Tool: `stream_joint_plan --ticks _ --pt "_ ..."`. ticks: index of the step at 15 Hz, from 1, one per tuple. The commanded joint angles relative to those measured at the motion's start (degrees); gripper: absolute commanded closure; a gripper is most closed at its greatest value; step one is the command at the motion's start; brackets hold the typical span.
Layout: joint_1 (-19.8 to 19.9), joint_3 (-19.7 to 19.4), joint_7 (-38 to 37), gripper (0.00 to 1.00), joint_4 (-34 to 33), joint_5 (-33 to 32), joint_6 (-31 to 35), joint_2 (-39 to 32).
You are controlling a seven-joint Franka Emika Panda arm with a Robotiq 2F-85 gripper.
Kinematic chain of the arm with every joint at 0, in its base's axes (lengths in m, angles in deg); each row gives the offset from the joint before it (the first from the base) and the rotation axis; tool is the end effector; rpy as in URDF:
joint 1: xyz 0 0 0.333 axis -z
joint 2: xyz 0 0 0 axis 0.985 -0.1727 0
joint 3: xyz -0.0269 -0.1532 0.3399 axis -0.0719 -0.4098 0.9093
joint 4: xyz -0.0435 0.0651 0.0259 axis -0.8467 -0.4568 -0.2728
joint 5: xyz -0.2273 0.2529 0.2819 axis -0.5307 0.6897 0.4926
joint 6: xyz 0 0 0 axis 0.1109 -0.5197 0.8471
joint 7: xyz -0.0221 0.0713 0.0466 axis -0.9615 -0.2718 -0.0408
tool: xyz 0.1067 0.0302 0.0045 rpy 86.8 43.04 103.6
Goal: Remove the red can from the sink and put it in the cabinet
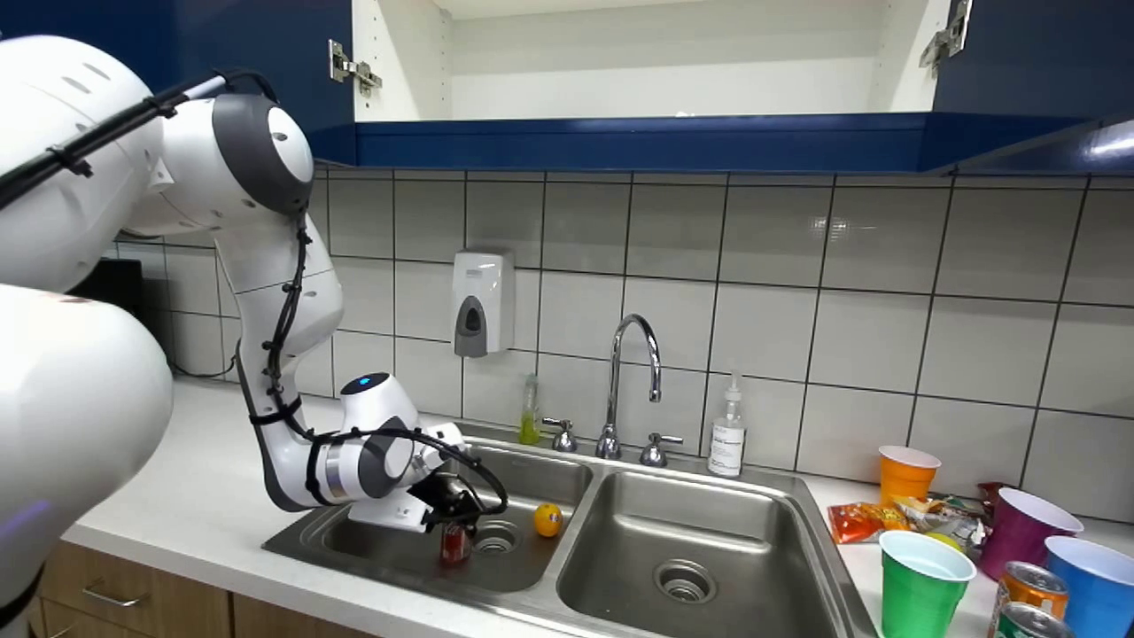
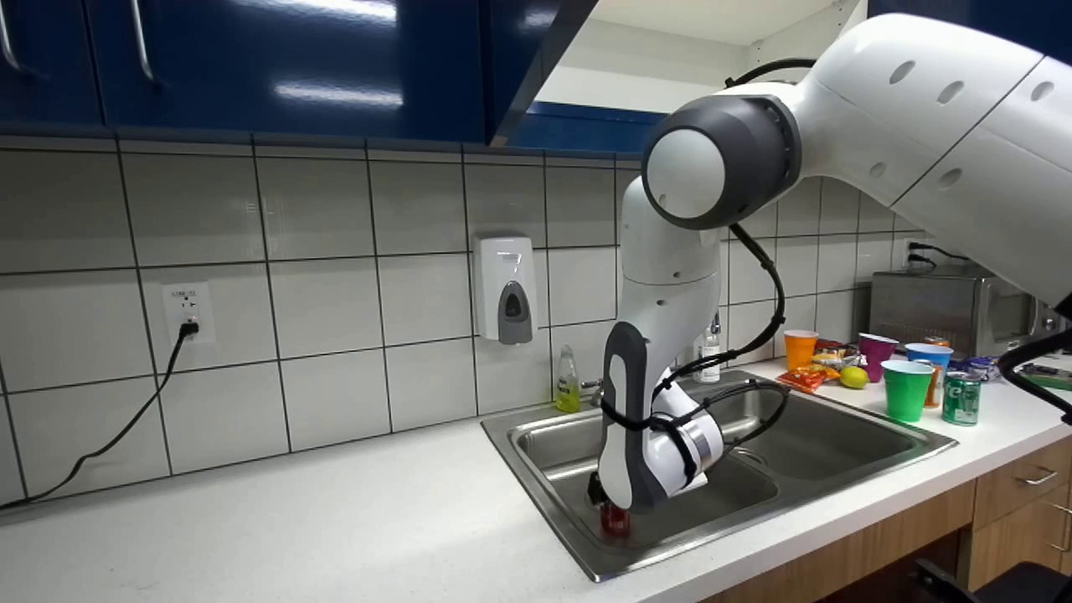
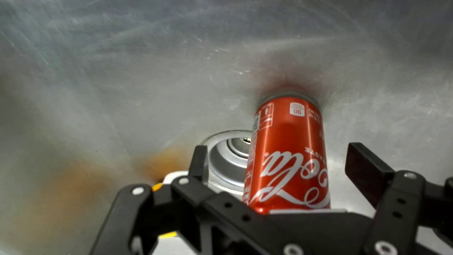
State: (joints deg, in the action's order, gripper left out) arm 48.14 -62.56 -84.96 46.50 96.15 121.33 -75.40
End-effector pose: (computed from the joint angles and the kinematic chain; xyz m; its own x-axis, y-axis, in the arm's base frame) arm 0.5906 0.0754 0.0407 0.9062 0.0367 0.4212 -0.0485 -0.9806 0.1897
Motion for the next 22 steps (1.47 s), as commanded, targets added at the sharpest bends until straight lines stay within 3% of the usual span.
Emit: stream_joint_plan --ticks 1,22 --pt "-0.60 -0.38 1.80 0.00 -2.44 2.08 0.63 -1.88" --pt "-2.61 -2.03 1.47 0.00 -6.20 4.18 0.23 -4.44"
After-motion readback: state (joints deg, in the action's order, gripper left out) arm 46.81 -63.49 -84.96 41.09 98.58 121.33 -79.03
